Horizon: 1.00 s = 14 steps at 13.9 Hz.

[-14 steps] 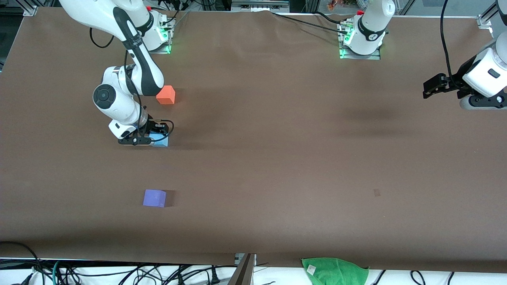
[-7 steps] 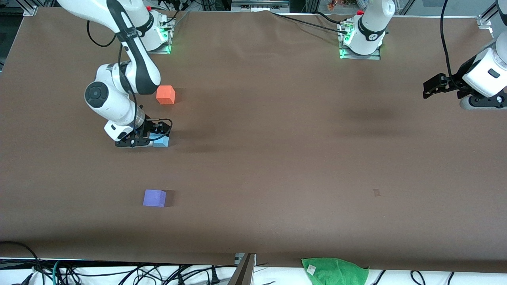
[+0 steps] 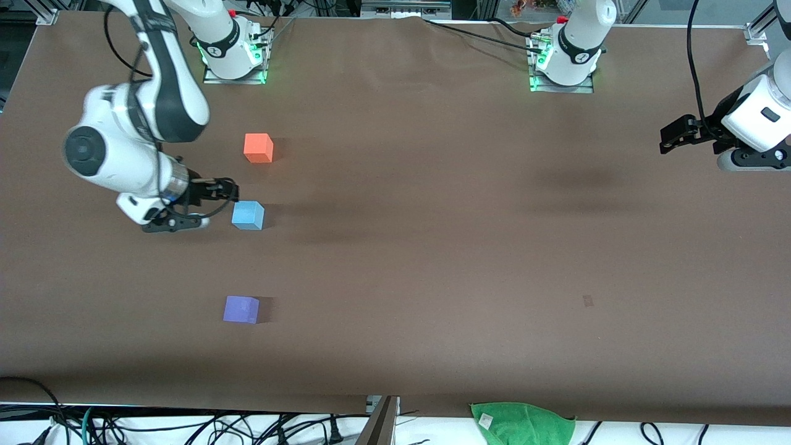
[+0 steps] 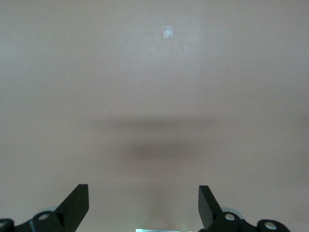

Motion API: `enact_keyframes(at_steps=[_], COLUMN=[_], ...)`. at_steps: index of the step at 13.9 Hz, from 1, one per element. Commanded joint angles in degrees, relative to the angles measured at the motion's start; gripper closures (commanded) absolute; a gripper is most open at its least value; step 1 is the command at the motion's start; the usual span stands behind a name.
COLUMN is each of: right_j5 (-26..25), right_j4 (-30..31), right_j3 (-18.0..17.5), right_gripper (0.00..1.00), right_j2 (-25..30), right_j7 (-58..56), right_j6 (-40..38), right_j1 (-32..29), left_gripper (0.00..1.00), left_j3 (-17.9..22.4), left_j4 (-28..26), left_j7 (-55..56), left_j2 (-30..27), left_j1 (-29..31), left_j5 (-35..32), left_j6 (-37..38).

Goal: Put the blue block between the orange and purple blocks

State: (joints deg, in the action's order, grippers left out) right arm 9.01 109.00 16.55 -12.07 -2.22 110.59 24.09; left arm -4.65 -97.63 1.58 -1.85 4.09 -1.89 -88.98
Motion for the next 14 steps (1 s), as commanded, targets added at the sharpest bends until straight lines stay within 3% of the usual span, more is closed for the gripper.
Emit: enact_keyframes(at_steps=[1,3,6,10,14], right_j5=[-4.3,-7.5,-7.5,-7.6,-7.2], right_j4=[-9.2,-13.8,-18.0,-26.1,-27.4], right_j3=[0.6,1.3,4.0,5.2,5.3], right_gripper=[0.0,0.0,0.0,0.0,0.0], right_j2=[-0.6,-0.5,-0.5,-0.5,0.3], right_j7=[-0.6,-2.7,-7.2,-8.2,-7.4], right_j6=[-10.5,-15.9,-20.5,-29.2,-34.4], right_j1=[-0.1,-0.1,-0.1,-0.2,-1.8], left_gripper=[0.0,0.0,0.0,0.0,0.0], left_j3=[-0.2,-0.2,-0.3,-0.3,-0.3], left_j4=[1.6,1.6,1.6,1.6,1.6], left_j7=[0.0,0.0,0.0,0.0,0.0], left_j2=[0.6,0.6,0.6,0.6,0.6], left_j1=[0.0,0.0,0.0,0.0,0.0], left_j5=[0.3,0.3,0.3,0.3,0.3], left_j6=[1.2,1.2,1.2,1.2,1.3])
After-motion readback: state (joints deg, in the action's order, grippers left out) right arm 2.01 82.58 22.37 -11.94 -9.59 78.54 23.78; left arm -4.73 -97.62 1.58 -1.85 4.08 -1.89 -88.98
